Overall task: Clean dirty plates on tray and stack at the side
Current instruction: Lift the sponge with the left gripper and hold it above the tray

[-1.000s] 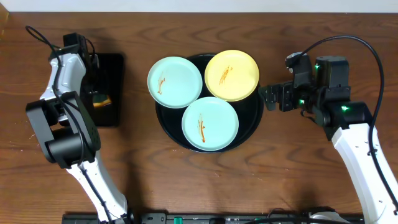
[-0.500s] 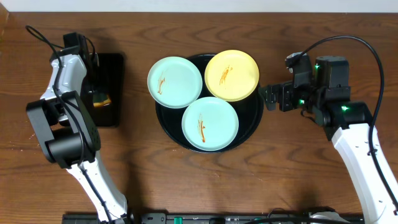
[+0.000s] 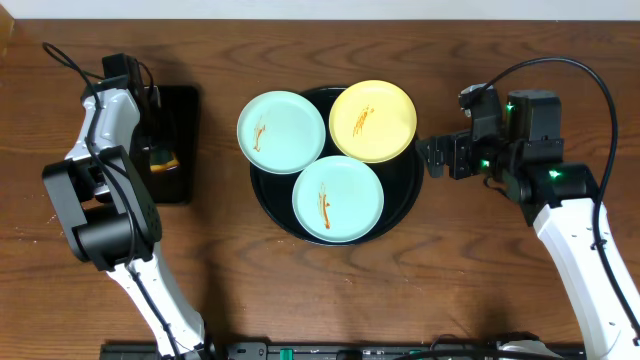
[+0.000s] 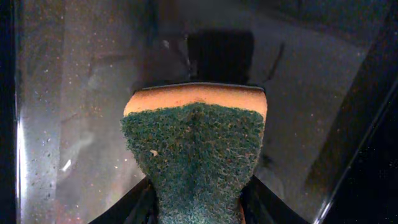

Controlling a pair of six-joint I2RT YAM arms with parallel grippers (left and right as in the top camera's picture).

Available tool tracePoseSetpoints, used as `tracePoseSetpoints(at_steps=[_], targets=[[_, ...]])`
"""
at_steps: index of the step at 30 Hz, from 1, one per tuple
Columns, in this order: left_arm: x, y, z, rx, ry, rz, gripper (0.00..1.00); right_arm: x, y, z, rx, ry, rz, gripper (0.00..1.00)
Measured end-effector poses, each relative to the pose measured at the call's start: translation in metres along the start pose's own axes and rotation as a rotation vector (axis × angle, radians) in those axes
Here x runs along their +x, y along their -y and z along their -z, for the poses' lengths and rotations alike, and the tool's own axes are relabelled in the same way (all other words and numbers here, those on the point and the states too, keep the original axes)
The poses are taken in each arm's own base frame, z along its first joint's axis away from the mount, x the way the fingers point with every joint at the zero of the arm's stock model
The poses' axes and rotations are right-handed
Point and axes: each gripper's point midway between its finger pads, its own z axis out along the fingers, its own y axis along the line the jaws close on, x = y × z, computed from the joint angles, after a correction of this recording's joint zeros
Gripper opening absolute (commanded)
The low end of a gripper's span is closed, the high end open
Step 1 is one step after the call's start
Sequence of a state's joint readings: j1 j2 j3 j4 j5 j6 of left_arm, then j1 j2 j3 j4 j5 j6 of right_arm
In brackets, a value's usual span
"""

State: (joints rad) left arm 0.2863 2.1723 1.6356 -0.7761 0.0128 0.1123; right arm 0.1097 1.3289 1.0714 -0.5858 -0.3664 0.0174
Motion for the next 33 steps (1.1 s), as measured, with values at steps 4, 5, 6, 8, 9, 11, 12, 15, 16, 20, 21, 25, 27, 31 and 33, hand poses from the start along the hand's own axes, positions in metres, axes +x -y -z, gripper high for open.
tracePoseSetpoints(at_steps=[4, 5, 6, 8, 9, 11, 12, 15, 16, 20, 21, 25, 27, 31, 33], targets=[[0.002, 0.000, -0.003, 0.000, -0.007, -0.003, 0.28, 0.000, 0.000, 0.000, -0.001, -0.001, 0.001, 0.97], [0.002, 0.000, -0.004, 0.000, -0.008, 0.003, 0.21, 0.000, -0.001, 0.000, -0.001, 0.000, 0.001, 0.97], [0.002, 0.000, -0.004, 0.000, -0.009, 0.006, 0.19, 0.000, -0.001, 0.000, -0.001, 0.000, 0.002, 0.97], [0.002, 0.000, -0.005, 0.000, -0.010, 0.003, 0.10, 0.000, -0.001, 0.000, -0.001, 0.000, 0.002, 0.97], [0.002, 0.000, -0.005, 0.000, -0.010, 0.002, 0.08, 0.000, -0.001, 0.000, 0.000, -0.001, 0.002, 0.97], [0.002, 0.000, -0.005, 0.000, -0.010, 0.002, 0.08, 0.001, -0.001, 0.000, 0.001, -0.003, 0.001, 0.97], [0.002, 0.000, -0.005, 0.001, -0.011, 0.003, 0.07, 0.001, 0.000, -0.001, 0.001, -0.003, 0.001, 0.96], [0.004, 0.001, -0.005, 0.002, -0.019, 0.006, 0.07, 0.001, 0.000, -0.001, 0.002, -0.005, 0.000, 0.96], [0.006, 0.001, -0.005, 0.002, -0.027, 0.008, 0.07, 0.001, 0.000, -0.002, 0.002, -0.006, 0.000, 0.96], [0.019, 0.002, 0.003, 0.008, -0.089, 0.019, 0.07, 0.001, 0.000, -0.002, 0.001, -0.008, 0.001, 0.96], [0.021, 0.002, 0.007, 0.010, -0.099, 0.027, 0.07, 0.002, 0.000, -0.002, 0.001, -0.008, 0.001, 0.95], [0.016, 0.001, 0.042, 0.014, -0.065, 0.055, 0.07, 0.002, -0.001, -0.002, 0.000, -0.008, 0.002, 0.92], [0.009, 0.001, 0.076, 0.024, 0.001, 0.065, 0.07, 0.002, -0.001, -0.002, 0.000, -0.008, 0.002, 0.92], [0.001, 0.001, 0.149, 0.040, 0.156, 0.079, 0.07, 0.001, -0.001, -0.002, -0.001, -0.007, -0.006, 0.90], [-0.001, 0.000, 0.176, 0.043, 0.219, 0.084, 0.07, 0.001, -0.001, -0.002, -0.001, -0.007, -0.011, 0.90]])
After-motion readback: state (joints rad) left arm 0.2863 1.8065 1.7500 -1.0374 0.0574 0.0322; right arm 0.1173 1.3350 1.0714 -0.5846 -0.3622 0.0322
